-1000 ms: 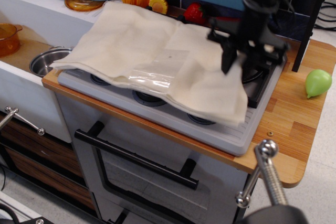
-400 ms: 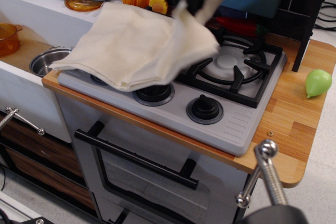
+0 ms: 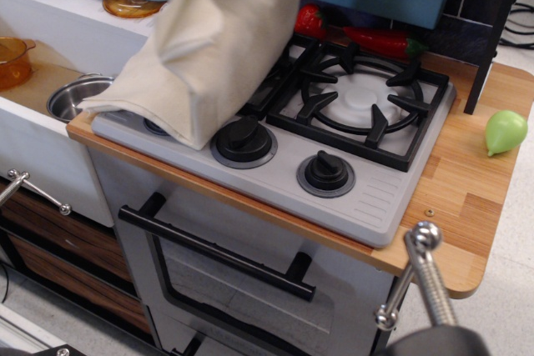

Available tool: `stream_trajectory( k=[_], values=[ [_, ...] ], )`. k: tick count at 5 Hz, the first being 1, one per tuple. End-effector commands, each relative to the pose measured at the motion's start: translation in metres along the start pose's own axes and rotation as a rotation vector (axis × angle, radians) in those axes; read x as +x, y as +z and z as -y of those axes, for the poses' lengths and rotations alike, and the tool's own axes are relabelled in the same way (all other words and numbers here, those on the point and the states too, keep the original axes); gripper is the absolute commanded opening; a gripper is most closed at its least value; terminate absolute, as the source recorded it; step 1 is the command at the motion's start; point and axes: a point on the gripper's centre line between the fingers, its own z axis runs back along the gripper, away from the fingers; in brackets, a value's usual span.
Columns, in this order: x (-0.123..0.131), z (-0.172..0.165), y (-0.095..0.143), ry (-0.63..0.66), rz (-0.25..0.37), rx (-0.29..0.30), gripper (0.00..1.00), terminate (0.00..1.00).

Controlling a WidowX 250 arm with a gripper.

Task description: Fold cloth in half

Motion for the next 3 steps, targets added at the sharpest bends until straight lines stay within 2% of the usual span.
stream_trajectory(
  k=[1, 2, 3],
  values=[
    [-0.007, -0.079, -0.005, -0.049, -0.014, 0.156, 0.00, 0.00],
    [-0.002, -0.120, -0.012, 0.000, -0.049, 0.259, 1.00, 0.00],
    [-0.002, -0.120, -0.012, 0.000, -0.049, 0.259, 1.00, 1.00]
  ],
)
